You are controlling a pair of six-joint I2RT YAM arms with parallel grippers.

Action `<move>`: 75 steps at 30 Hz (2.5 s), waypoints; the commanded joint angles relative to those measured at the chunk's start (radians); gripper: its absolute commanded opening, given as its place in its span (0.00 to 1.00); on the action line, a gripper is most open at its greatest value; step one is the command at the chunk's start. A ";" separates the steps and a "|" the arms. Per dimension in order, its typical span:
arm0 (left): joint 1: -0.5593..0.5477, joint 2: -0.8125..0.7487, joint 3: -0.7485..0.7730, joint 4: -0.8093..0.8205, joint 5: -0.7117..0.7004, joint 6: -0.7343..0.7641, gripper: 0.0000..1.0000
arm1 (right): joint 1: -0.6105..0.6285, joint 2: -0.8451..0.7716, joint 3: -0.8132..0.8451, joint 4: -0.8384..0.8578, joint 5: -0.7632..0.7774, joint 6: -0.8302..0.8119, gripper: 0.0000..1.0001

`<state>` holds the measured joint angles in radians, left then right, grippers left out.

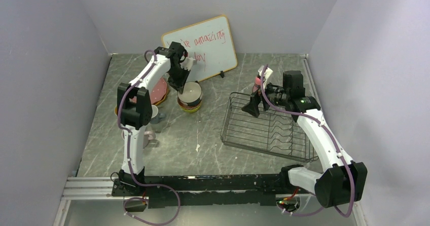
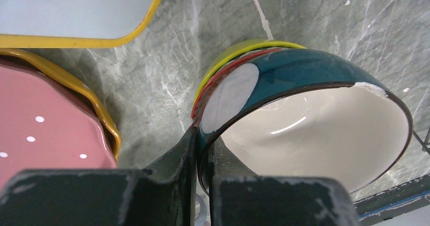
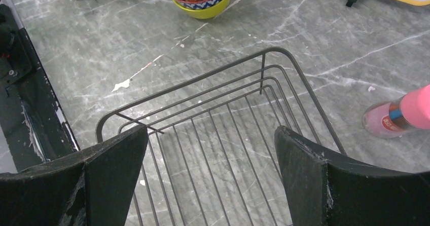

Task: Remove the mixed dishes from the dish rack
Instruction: Place the bowl at the center of the board, then reset both arms

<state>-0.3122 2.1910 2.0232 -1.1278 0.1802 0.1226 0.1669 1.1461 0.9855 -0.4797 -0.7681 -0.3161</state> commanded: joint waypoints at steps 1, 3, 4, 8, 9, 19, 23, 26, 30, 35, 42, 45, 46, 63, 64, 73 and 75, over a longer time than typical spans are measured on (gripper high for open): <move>-0.007 -0.005 -0.001 -0.005 -0.005 0.026 0.09 | -0.002 0.006 0.007 -0.010 -0.036 -0.030 0.99; -0.009 -0.007 -0.003 -0.004 -0.010 0.029 0.09 | -0.003 0.006 0.007 -0.011 -0.036 -0.029 0.99; -0.010 -0.009 -0.004 -0.004 -0.011 0.031 0.09 | -0.003 0.006 0.007 -0.011 -0.037 -0.030 0.99; -0.017 -0.010 -0.008 -0.004 -0.019 0.035 0.11 | -0.003 0.010 0.008 -0.013 -0.039 -0.031 0.99; -0.019 -0.010 -0.008 -0.005 -0.023 0.037 0.11 | -0.003 0.010 0.008 -0.013 -0.039 -0.031 0.99; -0.041 -0.010 0.005 -0.024 -0.065 0.053 0.30 | -0.003 0.010 0.010 -0.019 -0.043 -0.033 0.99; -0.052 -0.013 0.016 -0.033 -0.077 0.056 0.34 | -0.003 0.013 0.012 -0.022 -0.045 -0.035 0.99; -0.060 -0.018 0.027 -0.039 -0.094 0.060 0.36 | -0.003 0.012 0.012 -0.023 -0.046 -0.037 0.99; -0.064 -0.033 0.037 -0.043 -0.117 0.061 0.41 | -0.003 0.015 0.013 -0.025 -0.049 -0.038 0.99; -0.064 -0.064 0.039 -0.040 -0.130 0.057 0.58 | -0.002 0.020 0.016 -0.032 -0.045 -0.044 0.99; -0.063 -0.122 0.028 -0.033 -0.125 0.052 0.71 | -0.002 0.020 0.015 -0.028 -0.037 -0.046 0.99; -0.063 -0.176 0.007 -0.017 -0.106 0.049 0.74 | -0.003 0.017 0.014 -0.026 -0.030 -0.043 0.99; -0.062 -0.198 -0.010 -0.003 -0.099 0.051 0.74 | -0.003 0.015 0.013 -0.023 -0.024 -0.040 0.99; 0.143 -0.742 -0.555 0.541 0.011 -0.025 0.94 | -0.003 -0.014 0.150 -0.004 0.395 0.089 0.99; 0.158 -0.766 -0.583 0.569 0.019 -0.037 0.94 | -0.002 -0.009 0.166 -0.011 0.419 0.093 0.99; 0.302 -0.917 -0.765 0.706 0.163 -0.200 0.94 | -0.003 -0.030 0.160 0.113 0.560 0.224 0.99; 0.329 -0.947 -0.800 0.736 0.182 -0.232 0.94 | -0.002 -0.076 0.110 0.183 0.580 0.228 0.99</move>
<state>-0.0212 1.3037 1.2701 -0.5007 0.2756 -0.0029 0.1669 1.1393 1.1481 -0.4416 -0.2722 -0.1474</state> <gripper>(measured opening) 0.942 0.991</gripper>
